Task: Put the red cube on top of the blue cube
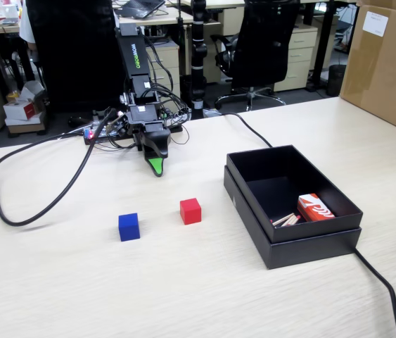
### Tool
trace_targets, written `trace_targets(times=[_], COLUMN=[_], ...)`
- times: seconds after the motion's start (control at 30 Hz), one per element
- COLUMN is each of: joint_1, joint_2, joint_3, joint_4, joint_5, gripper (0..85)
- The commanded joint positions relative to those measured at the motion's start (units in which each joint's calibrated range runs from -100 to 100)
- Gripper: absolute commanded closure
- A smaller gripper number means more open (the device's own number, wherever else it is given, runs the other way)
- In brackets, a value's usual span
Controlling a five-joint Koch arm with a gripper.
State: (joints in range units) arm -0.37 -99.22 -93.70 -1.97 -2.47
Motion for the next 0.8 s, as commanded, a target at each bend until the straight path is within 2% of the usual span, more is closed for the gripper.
trace_targets(times=[0.0,0.3,0.57,0.77], joint_1=[-0.05,-0.05,-0.59,-1.12], joint_2=[0.49,0.6,0.71,1.06], joint_3=[-0.77,2.77,4.67,9.57], joint_4=[-0.83,-5.15,-5.41,-8.18], joint_5=[-0.39,-0.54,-3.27,-3.76], gripper=[36.8,37.0,35.8,37.0])
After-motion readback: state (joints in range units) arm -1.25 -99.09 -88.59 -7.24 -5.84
